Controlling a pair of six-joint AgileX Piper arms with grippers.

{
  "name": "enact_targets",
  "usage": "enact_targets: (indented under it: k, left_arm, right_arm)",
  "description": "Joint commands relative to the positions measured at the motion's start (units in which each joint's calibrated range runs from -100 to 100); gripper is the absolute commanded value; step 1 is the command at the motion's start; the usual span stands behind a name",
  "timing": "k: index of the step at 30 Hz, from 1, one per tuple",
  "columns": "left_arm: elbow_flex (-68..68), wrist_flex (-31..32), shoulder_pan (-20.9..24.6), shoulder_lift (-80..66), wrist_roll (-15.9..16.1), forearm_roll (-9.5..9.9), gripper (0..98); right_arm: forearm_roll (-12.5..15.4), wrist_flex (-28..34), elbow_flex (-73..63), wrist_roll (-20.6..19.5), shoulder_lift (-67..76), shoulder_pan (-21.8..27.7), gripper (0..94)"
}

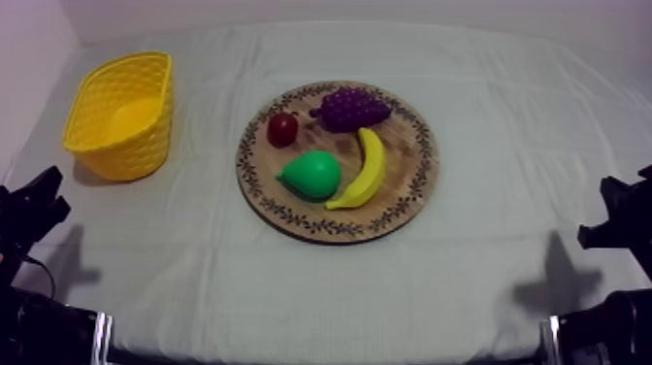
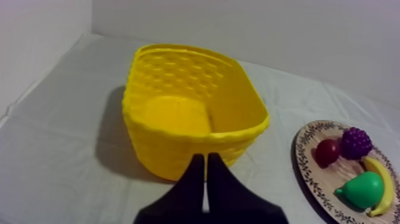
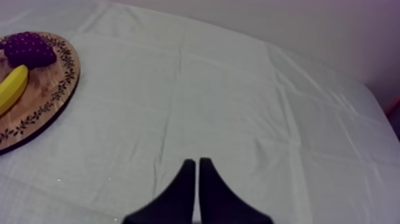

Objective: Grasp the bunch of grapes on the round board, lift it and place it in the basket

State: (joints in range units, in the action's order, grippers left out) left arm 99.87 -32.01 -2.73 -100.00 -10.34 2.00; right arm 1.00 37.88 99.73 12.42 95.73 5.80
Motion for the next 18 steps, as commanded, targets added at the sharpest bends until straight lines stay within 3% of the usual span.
enact_targets:
  k: [1,7,11,18]
  left_arm:
    - [0.02,0.00,0.02,0.00,1.00,0.03,0.0]
    - [-0.01,1.14,-0.15,0.16,4.53,-0.87,0.0]
    - [-1.98,3.56,-0.68,3.84,5.25,-1.23,0.0]
    - [-15.38,4.89,-2.83,16.80,3.65,2.51,0.0]
  right_arm:
    - [0.00,-0.06,0.04,0.01,0.02,0.02,0.2]
    - [0.00,-0.06,0.04,0.01,0.02,0.02,0.2]
    - [0.00,-0.06,0.04,0.01,0.02,0.02,0.2]
    - [0.00,-0.06,0.04,0.01,0.02,0.02,0.2]
